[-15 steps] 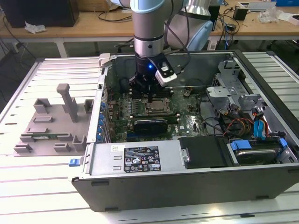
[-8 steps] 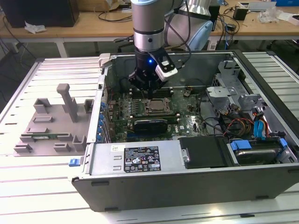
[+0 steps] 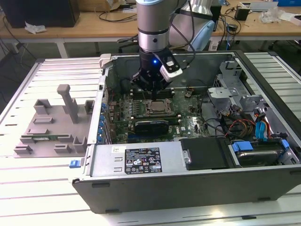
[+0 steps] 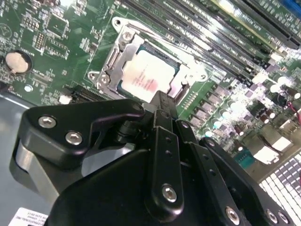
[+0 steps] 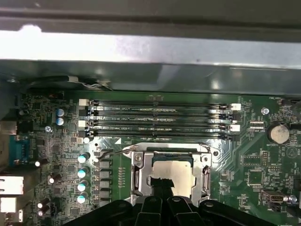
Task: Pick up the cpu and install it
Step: 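Close the cpu cover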
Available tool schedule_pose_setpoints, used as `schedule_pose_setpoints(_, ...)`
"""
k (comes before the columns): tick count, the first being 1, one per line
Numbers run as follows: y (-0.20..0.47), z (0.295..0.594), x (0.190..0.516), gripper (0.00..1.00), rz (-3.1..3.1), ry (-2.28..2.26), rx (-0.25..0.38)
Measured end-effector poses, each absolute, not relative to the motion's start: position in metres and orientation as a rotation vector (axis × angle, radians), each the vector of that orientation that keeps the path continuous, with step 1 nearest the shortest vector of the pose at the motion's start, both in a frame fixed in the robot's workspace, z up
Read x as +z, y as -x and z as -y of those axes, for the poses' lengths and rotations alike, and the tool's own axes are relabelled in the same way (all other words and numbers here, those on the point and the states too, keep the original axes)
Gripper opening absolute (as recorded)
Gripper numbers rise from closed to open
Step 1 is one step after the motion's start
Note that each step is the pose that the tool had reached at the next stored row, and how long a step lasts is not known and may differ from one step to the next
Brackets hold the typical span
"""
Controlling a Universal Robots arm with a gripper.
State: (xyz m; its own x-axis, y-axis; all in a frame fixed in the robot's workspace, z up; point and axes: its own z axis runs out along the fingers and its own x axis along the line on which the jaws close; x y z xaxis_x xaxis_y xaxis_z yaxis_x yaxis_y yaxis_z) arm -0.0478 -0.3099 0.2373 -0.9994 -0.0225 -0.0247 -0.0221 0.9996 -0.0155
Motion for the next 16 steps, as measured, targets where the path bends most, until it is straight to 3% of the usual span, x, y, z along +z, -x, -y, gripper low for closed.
schedule_pose_setpoints(16, 0.037, 0.318, 0.258, 0.11, -3.118, 0.035, -0.024)
